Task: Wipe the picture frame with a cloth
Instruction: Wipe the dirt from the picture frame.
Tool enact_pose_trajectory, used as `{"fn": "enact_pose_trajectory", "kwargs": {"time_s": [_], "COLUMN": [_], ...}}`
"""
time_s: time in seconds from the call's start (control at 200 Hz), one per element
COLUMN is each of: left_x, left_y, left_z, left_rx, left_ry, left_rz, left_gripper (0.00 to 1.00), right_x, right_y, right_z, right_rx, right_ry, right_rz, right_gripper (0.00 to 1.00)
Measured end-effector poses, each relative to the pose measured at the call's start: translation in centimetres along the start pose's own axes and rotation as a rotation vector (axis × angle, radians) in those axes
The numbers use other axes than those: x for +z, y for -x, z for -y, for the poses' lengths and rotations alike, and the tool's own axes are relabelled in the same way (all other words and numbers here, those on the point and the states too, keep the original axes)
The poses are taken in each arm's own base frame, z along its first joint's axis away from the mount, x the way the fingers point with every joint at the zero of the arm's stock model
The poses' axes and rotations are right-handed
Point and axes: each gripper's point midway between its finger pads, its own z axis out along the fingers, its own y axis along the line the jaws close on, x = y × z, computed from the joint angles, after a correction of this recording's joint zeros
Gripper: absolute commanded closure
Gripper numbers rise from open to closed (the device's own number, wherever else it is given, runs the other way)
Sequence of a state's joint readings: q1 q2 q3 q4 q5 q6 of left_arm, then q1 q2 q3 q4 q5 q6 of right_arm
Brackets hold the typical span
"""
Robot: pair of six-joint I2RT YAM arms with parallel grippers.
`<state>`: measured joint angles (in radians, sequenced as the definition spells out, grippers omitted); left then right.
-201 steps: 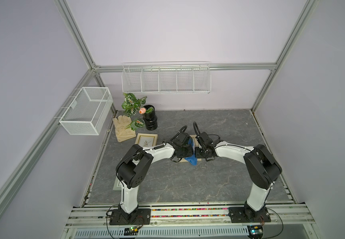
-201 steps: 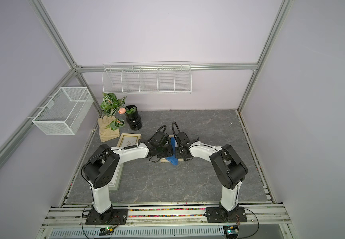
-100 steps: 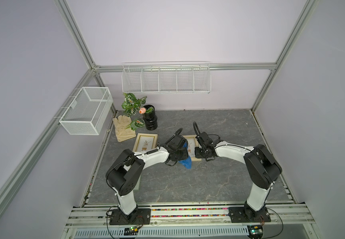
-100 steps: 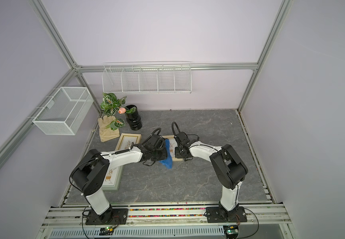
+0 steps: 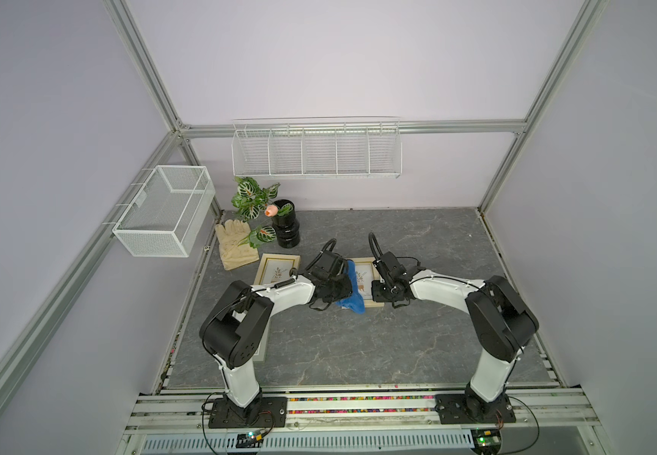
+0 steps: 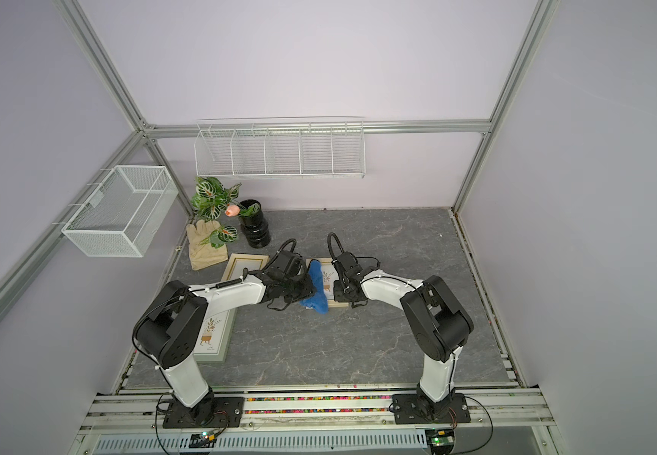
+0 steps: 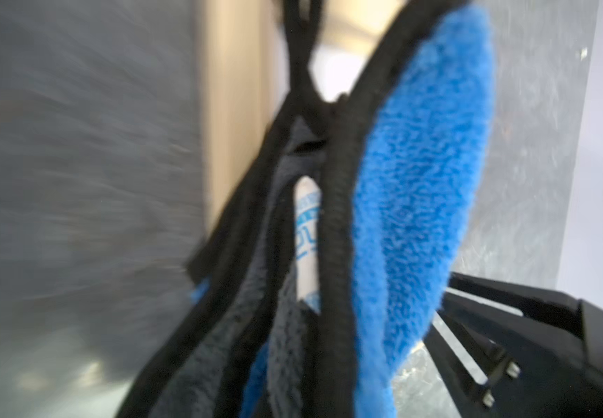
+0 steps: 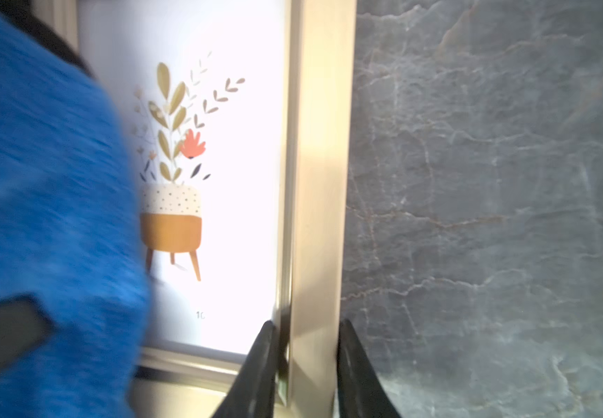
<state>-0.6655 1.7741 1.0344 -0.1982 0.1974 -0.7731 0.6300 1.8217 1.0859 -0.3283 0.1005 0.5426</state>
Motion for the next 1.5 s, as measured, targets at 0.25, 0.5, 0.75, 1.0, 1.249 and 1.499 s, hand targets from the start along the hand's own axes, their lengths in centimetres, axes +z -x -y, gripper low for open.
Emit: {"fn": "enact_pose_trajectory", "kwargs": {"time_s": [0.25,0.5,0.75,1.0,1.249,1.499], "left_x": [3.1,2.1,-0.3,2.9,4.6,4.8], "left_y": [-1.8,-1.4,2.2,8.7,12.3,11.1], "left_z": [4.1,2.3,-1.1,1.4,0.6,1.3], "left_rx": [0.061,0.06,0.066,0.118,0.11,0.101], "left_ry": [-0.033,0.056,0.197,0.247,0.285,0.238], "left_rz": [-0.053,-0.026,0.03,0.096,0.119,0.083], "left_gripper": [1.0,1.0,1.0,1.0,1.0,1.0], "right_x": [0.0,-0.1,-0.1,-0.2,-0.2,-0.2], "right_y": [-0.1,-0.3,-0.3,-0.6,-1.0,-1.0], "right_z": [0.1,0.2,0.1,-0.3,-0.7,-0.8], "right_rx": [0.0,0.0,-0.002,-0.009,-0.012,-0.018], "right_ry": [-0.002,-0.004,-0.002,-0.003,-0.003,-0.006], "right_rz": [-0.001,-0.005,-0.004,-0.001,0.005,0.009], "right_gripper": [0.8,0.8,0.8,0.81,0.8,0.8]}}
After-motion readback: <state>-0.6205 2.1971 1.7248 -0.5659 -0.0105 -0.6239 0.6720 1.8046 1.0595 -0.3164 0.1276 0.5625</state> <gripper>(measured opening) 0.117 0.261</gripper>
